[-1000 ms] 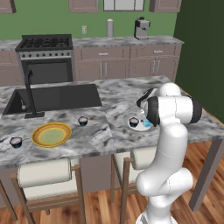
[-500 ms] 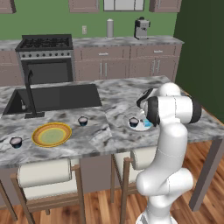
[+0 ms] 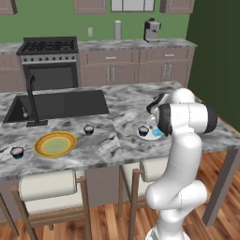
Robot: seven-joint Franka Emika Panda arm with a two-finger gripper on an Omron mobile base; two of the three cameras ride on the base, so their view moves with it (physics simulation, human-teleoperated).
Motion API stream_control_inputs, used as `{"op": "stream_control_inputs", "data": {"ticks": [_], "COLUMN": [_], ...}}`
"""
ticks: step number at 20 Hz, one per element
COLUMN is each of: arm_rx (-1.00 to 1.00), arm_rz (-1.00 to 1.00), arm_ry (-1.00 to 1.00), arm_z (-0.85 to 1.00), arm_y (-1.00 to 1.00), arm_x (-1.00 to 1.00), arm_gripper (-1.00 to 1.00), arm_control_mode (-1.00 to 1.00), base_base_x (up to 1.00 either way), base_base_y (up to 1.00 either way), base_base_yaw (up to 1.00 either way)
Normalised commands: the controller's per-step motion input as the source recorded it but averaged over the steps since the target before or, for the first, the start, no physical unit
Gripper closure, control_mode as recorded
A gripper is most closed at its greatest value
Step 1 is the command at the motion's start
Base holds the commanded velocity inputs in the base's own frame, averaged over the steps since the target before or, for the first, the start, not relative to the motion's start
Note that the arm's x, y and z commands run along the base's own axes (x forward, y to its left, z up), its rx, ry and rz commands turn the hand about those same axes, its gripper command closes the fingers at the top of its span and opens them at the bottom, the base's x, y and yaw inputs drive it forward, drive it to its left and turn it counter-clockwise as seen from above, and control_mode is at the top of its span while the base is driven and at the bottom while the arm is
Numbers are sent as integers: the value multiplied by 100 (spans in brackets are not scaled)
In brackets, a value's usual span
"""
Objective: Place two yogurt containers on each plate.
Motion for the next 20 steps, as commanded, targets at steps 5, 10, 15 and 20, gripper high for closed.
{"op": "stream_control_inputs", "data": {"ticks": [5, 10, 15, 20], "arm_rx": [0, 0, 0, -4], "arm_rz": [2, 3, 0, 0], "arm_ry": [0, -2, 0, 0], "arm_z": [38, 49, 32, 19], "arm_y": [3, 0, 3, 7], "arm_x": [0, -27, -74, -88], "arm_gripper": [-100, -100, -100, -100], "arm_control_mode": [-100, -100, -100, -100], "base_base_x": [0, 0, 0, 0], "base_base_y": [0, 0, 0, 0], "base_base_yaw": [0, 0, 0, 0]}}
